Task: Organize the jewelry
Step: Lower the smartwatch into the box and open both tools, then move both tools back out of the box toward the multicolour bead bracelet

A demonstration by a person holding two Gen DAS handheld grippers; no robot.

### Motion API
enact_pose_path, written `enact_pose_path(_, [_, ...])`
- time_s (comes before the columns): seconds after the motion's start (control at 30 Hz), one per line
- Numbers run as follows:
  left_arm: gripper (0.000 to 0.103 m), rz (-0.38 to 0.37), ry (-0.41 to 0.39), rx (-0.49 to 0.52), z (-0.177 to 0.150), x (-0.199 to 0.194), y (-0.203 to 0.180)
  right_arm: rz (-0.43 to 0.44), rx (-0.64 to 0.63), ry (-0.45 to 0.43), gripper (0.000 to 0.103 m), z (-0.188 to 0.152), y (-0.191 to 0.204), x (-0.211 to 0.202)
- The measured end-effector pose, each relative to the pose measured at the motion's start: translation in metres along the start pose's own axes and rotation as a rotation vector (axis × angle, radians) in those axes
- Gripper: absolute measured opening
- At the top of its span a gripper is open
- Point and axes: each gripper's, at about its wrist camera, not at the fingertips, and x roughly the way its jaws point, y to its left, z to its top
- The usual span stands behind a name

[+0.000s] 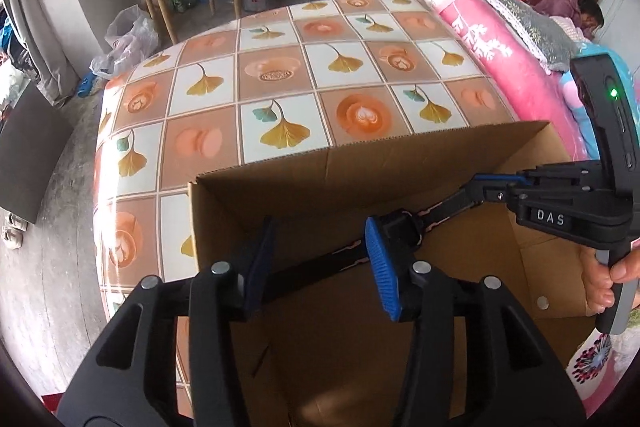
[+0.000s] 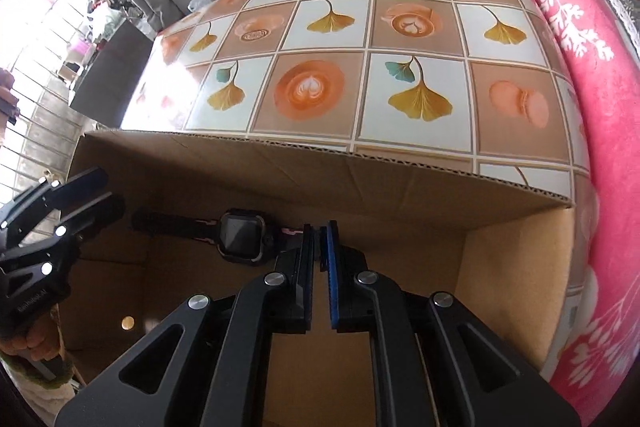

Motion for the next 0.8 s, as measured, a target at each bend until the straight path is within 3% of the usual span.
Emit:
enact_pose_path(0.1, [0.048, 0.001, -0.048, -0.008, 0.0, -0.013, 0.002, -0.036, -0.032, -0.026, 0.027, -0.003, 0.004, -0.009])
enact_pose_path(0.27, [0.064, 0.0, -0.143, -0.025, -0.012, -0.057, 0.003, -0.048, -0.038, -0.111, 0.03, -0.019, 0.004, -0.048])
enact_pose_path(0.33, [0.071, -0.004, -0.181, -0.03, -0.022, -0.078, 0.002, -0.041, -0.04, -0.159, 0.035, -0.028, 0.003, -0.068])
enact_pose_path(0.4, [0.081, -0.009, -0.229, -0.043, -0.038, -0.104, 0.003, -0.021, -0.052, -0.251, 0.044, -0.051, 0.004, -0.104])
enact_pose_path(0.6, [0.092, -0.037, -0.334, -0.134, -0.114, -0.161, 0.009, 0.013, -0.101, -0.478, 0.073, -0.152, 0.008, -0.18])
enact_pose_path(0.7, [0.093, -0.008, -0.319, -0.209, -0.163, -0.155, 0.013, -0.013, -0.094, -0.486, 0.08, -0.201, 0.005, -0.178])
enact_pose_path(0.8, [0.093, 0.012, -0.229, -0.286, -0.203, -0.125, 0.018, -0.054, -0.019, -0.409, 0.081, -0.241, -0.008, -0.145])
